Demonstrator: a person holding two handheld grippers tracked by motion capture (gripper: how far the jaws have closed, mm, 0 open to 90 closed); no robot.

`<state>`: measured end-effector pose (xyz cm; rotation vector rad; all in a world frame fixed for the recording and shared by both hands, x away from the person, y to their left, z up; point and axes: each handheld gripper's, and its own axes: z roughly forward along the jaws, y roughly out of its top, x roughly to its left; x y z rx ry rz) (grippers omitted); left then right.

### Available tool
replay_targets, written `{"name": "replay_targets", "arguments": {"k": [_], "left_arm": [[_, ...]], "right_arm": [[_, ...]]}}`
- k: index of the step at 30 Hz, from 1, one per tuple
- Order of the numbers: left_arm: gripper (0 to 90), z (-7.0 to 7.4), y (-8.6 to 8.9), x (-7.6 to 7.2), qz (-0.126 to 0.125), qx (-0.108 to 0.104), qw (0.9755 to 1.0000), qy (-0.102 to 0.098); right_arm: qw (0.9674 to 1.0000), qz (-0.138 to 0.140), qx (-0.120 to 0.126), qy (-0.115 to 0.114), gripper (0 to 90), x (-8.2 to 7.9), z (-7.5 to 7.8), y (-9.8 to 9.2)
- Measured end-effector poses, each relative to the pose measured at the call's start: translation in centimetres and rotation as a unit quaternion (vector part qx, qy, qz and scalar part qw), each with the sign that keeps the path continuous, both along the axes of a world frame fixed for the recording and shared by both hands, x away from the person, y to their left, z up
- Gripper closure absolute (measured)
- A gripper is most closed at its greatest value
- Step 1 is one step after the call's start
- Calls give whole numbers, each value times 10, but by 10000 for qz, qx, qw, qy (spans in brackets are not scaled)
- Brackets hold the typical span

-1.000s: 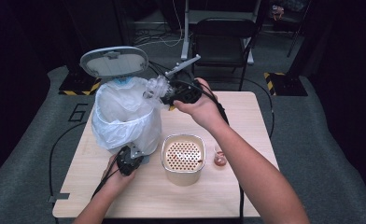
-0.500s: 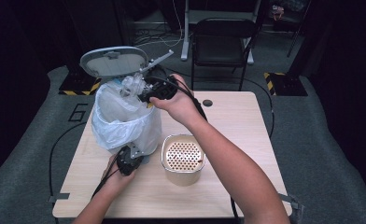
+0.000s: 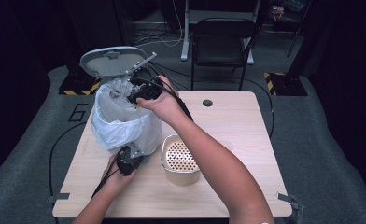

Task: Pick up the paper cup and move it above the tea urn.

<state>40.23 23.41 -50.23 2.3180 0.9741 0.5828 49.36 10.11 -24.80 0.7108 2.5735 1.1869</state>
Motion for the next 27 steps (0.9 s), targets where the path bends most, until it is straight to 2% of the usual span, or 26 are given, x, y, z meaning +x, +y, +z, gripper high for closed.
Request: {"name": "replay_targets", "arguments": {"k": [7,9,10,12,14,15,16,19,21,22,23,25,27], "left_arm": [[900,0,0,0,3,-3,10000,5],[900,0,0,0,-6,0,10000,0],[900,0,0,0,-9,7,10000,20],[900,0,0,0,13,31,10000,39],[900,0,0,0,1,39,10000,25],[900,-1,0,0,21,29,10000,-47],[900,0,0,0,-21,41,10000,10],[900,0,0,0,3,-8,10000,11],[900,0,0,0,-4,-12,10000,7],[900,0,0,0,15,-35,10000,14],[900,0,0,0,20,-31,10000,30],[900,-1,0,0,70,-21,10000,-7],[900,0,0,0,53,3,10000,43]], "right_arm": [[9999,-66,-40,103,723,7,-8,12],[10000,-37,-75,27,719,8,-11,15],[9999,-95,-67,95,716,8,-12,17],[9999,-81,-103,67,705,12,-16,20],[9999,-103,-103,85,654,14,-19,23],[9997,-162,-58,166,606,14,-21,24],[9998,-116,-55,121,567,16,-22,24],[9998,-160,23,126,468,17,-23,24],[9998,-156,65,40,434,17,-22,21],[9997,-222,46,99,419,16,-20,20],[9997,-230,81,61,403,16,-20,19],[9998,-215,53,19,403,16,-19,16],[9996,-251,109,19,395,15,-17,14]]}}
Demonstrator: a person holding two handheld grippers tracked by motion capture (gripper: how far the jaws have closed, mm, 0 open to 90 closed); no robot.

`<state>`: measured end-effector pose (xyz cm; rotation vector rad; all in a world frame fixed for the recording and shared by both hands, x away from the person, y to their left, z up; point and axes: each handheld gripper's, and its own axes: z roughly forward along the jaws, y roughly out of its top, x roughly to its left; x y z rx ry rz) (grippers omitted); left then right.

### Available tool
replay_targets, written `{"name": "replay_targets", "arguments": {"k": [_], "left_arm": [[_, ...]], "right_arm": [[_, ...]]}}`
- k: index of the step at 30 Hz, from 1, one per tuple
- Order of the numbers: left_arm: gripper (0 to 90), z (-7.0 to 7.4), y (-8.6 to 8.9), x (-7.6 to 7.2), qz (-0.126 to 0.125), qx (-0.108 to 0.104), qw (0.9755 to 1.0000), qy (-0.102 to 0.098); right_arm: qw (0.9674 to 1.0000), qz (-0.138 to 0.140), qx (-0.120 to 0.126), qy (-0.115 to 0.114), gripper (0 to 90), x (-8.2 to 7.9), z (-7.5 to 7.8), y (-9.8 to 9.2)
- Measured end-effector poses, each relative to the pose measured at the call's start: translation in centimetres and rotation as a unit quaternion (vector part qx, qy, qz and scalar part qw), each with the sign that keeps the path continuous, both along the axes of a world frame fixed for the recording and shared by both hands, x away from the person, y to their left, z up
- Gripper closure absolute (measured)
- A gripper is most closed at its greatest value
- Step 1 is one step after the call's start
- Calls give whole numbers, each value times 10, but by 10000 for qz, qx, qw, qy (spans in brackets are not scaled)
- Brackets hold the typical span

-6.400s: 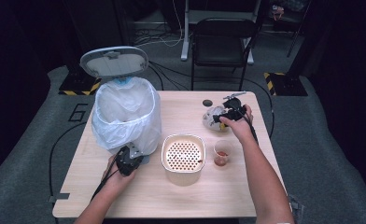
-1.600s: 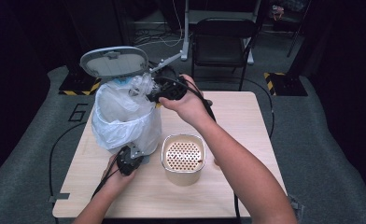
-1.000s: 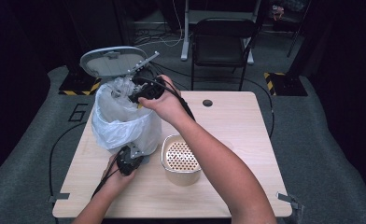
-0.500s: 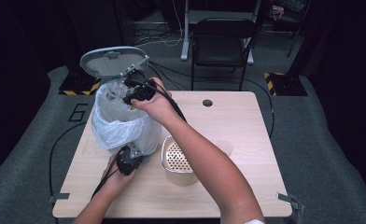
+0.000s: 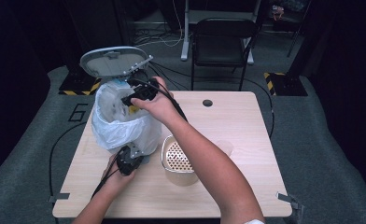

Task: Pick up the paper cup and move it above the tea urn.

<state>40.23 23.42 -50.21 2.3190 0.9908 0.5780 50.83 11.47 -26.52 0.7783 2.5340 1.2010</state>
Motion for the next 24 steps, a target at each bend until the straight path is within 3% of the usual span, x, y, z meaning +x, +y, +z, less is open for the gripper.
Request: {"name": "replay_targets", "arguments": {"k": [3,4,9,15,18,24], "left_arm": [[900,0,0,0,7,-13,10000,1],[900,-1,-1,0,37,-15,10000,-89],[900,-1,0,0,2,-15,10000,-33],[900,0,0,0,-4,-1,10000,-37],[900,0,0,0,-11,10,10000,-24],[900,-1,0,0,16,-32,10000,-56]], "right_arm": [[10000,-8,-19,-13,403,-3,2,-4],[10000,8,-61,-15,408,-5,3,-6],[9999,52,-112,-103,432,-14,6,-23],[9997,-103,-165,-141,485,-25,6,-60],[9994,-200,-198,-190,520,-28,1,-79],[9980,-580,-258,-68,577,-34,-13,-118]]}}
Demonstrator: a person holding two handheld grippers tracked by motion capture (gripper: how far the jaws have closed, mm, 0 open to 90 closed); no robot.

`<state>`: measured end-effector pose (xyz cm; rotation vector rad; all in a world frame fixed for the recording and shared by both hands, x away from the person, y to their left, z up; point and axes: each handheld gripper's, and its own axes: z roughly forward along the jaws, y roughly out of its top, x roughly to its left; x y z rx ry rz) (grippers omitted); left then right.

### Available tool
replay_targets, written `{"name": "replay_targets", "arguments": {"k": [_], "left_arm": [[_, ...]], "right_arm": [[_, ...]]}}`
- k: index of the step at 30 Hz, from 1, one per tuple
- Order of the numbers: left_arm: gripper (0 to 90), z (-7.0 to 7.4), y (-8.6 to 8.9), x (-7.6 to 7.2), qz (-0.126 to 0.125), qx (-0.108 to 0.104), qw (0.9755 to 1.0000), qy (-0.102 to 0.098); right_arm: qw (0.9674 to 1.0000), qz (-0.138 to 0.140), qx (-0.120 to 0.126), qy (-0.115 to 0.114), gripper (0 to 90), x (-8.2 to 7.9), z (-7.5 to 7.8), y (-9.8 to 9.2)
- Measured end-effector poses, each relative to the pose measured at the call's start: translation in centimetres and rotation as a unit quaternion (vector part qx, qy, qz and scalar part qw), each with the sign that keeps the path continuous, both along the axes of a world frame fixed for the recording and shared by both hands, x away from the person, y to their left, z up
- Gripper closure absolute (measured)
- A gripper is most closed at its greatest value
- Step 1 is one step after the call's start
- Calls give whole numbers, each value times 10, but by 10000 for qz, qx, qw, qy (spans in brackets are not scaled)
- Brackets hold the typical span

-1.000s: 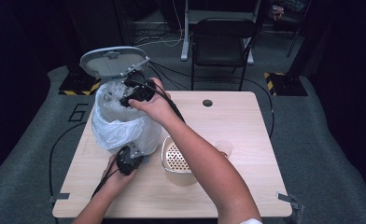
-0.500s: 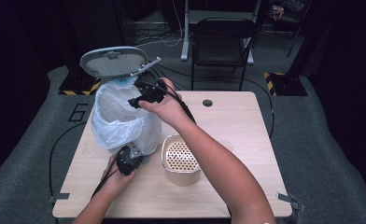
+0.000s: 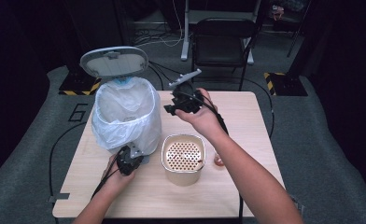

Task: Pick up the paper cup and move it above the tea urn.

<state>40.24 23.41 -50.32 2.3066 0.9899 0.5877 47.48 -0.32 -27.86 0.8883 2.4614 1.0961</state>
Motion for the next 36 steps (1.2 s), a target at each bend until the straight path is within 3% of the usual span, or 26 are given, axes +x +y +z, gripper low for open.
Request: {"name": "replay_targets", "arguments": {"k": [3,5,8,12,17,25,31,36], "left_arm": [[900,-1,0,0,32,-28,10000,-41],[900,0,1,2,-80,52,9999,-117],[900,0,1,1,-99,33,9999,-31],[900,0,1,1,-96,12,9999,-41],[900,0,1,1,-99,28,9999,-34],[900,0,1,1,-103,37,9999,-60],[900,0,1,1,-113,49,9999,-43],[900,0,1,1,-104,62,9999,-65]], "right_arm": [[9999,-7,-85,-81,606,-2,-12,-19],[9999,-92,-100,-72,626,-4,-21,-30],[9995,-246,-64,187,655,-7,-37,-42],[9989,-327,-75,314,682,-10,-56,-57],[9981,-455,-152,376,695,-14,-73,-67],[9962,-572,-105,655,713,-22,-102,-80],[9958,-520,-267,703,796,-24,-115,-82],[9961,-428,-269,728,797,-24,-116,-83]]}}
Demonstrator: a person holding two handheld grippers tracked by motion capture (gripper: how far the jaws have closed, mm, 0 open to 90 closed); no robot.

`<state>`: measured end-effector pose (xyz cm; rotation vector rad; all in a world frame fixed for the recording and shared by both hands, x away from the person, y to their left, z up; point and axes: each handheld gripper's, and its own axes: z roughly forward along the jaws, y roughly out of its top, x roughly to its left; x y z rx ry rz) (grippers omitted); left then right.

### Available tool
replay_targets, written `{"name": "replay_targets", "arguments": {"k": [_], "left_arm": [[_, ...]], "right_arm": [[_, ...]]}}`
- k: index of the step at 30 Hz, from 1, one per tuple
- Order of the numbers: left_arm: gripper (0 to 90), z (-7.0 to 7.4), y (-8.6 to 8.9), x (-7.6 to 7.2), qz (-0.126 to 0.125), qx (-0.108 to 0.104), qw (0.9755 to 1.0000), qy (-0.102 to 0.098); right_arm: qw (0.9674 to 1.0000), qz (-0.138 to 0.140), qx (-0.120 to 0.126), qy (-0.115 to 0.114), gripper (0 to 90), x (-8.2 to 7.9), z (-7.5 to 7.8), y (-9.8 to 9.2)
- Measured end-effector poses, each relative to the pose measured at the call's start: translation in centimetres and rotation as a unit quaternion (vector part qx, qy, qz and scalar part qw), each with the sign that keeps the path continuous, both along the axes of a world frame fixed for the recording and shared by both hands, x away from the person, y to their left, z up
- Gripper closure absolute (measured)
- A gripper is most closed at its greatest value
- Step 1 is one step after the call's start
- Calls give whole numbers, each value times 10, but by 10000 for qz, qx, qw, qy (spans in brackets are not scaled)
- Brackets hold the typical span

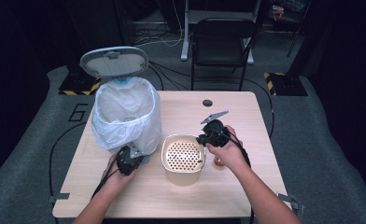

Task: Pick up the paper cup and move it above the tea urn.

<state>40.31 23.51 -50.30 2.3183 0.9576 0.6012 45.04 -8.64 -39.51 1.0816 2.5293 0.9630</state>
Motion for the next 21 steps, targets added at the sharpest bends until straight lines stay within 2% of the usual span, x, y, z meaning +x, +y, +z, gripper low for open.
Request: {"name": "replay_targets", "arguments": {"k": [4,9,21], "left_arm": [[900,0,0,0,-7,10,10000,1],[900,0,0,0,-2,-7,10000,-11],[900,0,0,0,4,2,10000,3]], "right_arm": [[9999,138,-27,5,796,-1,0,-4],[9996,258,74,55,797,-6,0,-12],[9986,519,-108,34,795,-27,2,-23]]}}
